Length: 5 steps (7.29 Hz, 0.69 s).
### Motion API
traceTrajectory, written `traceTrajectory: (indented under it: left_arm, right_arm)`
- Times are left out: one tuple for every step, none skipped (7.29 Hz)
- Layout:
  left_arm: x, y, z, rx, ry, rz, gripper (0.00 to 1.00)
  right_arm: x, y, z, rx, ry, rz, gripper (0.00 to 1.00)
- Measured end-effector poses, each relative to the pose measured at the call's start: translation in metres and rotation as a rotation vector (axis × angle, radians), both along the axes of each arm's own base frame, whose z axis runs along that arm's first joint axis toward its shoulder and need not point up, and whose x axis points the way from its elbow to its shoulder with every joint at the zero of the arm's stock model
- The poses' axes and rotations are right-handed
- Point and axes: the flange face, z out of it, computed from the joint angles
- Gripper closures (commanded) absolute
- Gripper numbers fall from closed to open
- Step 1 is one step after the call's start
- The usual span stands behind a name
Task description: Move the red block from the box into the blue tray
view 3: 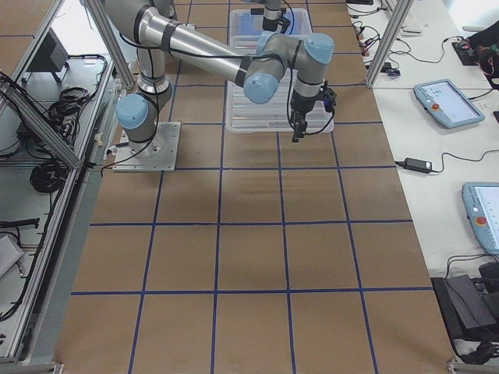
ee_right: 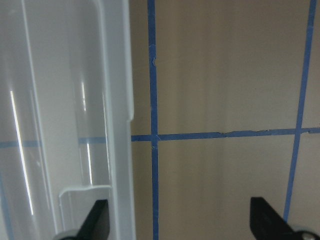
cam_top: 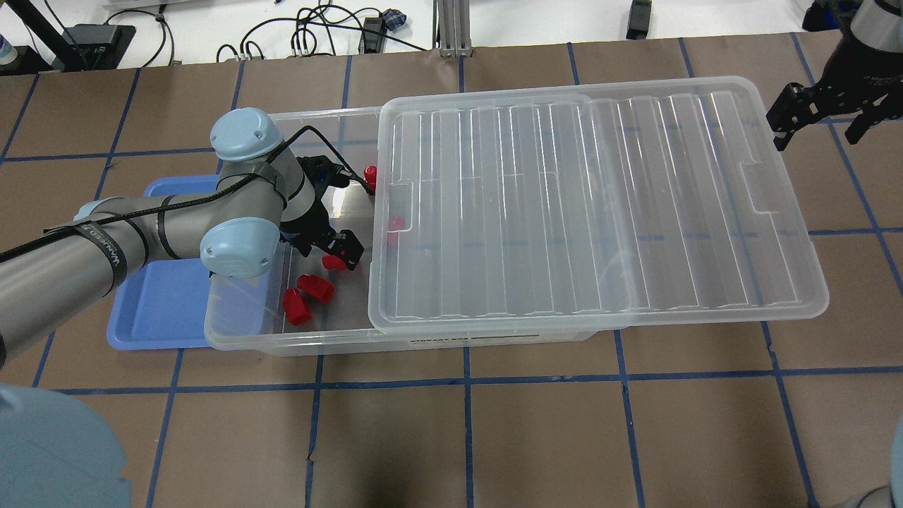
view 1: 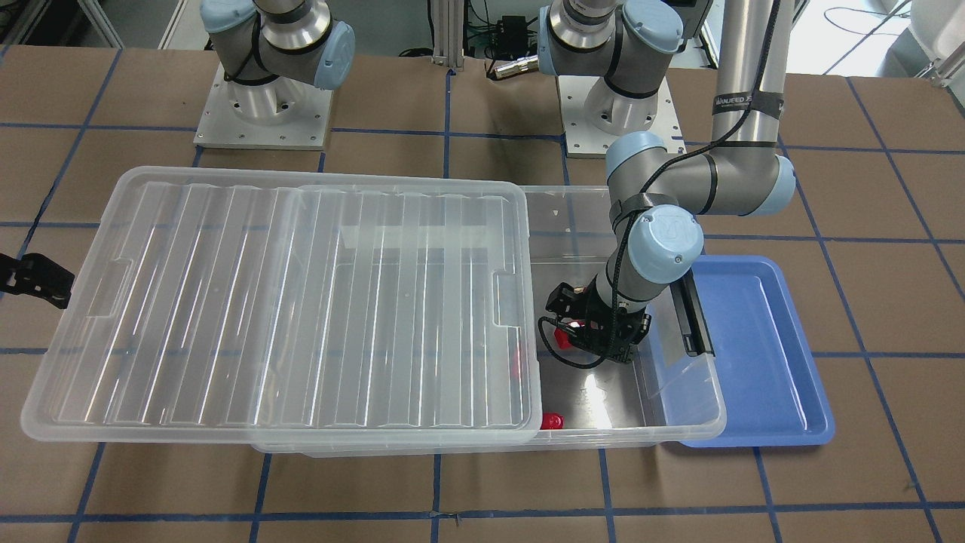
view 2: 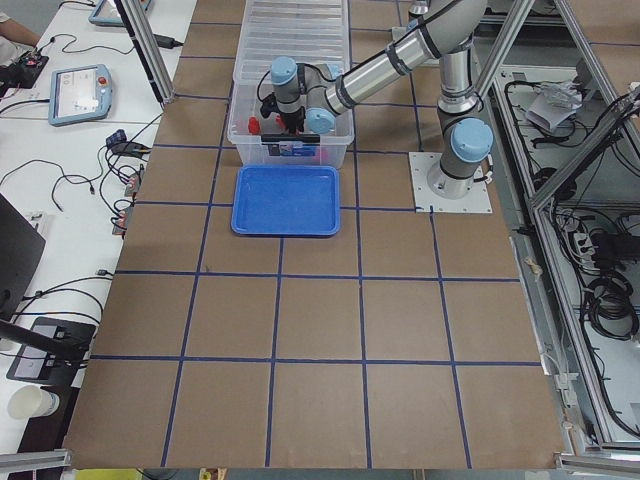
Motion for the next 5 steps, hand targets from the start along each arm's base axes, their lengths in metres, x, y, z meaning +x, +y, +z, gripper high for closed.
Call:
traceTrajectory:
  left_arm:
    - [-0.001, -0.001, -0.002, -0.001, 0.0, -0.001, 0.08]
    - [-0.001, -0.002, -0.003, -0.006, 0.0, -0.002, 0.18]
    - [-0.002, -0.003, -0.005, -0.011, 0.0, -0.005, 0.37]
    - [-0.003, -0.004, -0.004, -0.019, 0.001, -0.019, 0.4]
    - [-0.003, -0.005, -0.003, -0.03, 0.003, -0.044, 0.54]
  right_arm:
    - [0.003, 0.004, 0.019, -0.032, 0.012, 0.001, 0.0]
    - [0.006, 0.008, 0.035, -0.057, 0.02, 0.002, 0.0]
    - [0.009, 0.013, 0.046, -0.068, 0.025, 0.003, 0.0]
    - [0.011, 0.018, 0.05, -0.069, 0.025, 0.003, 0.0]
    - [0.012, 0.02, 0.051, -0.065, 0.023, 0.005, 0.0]
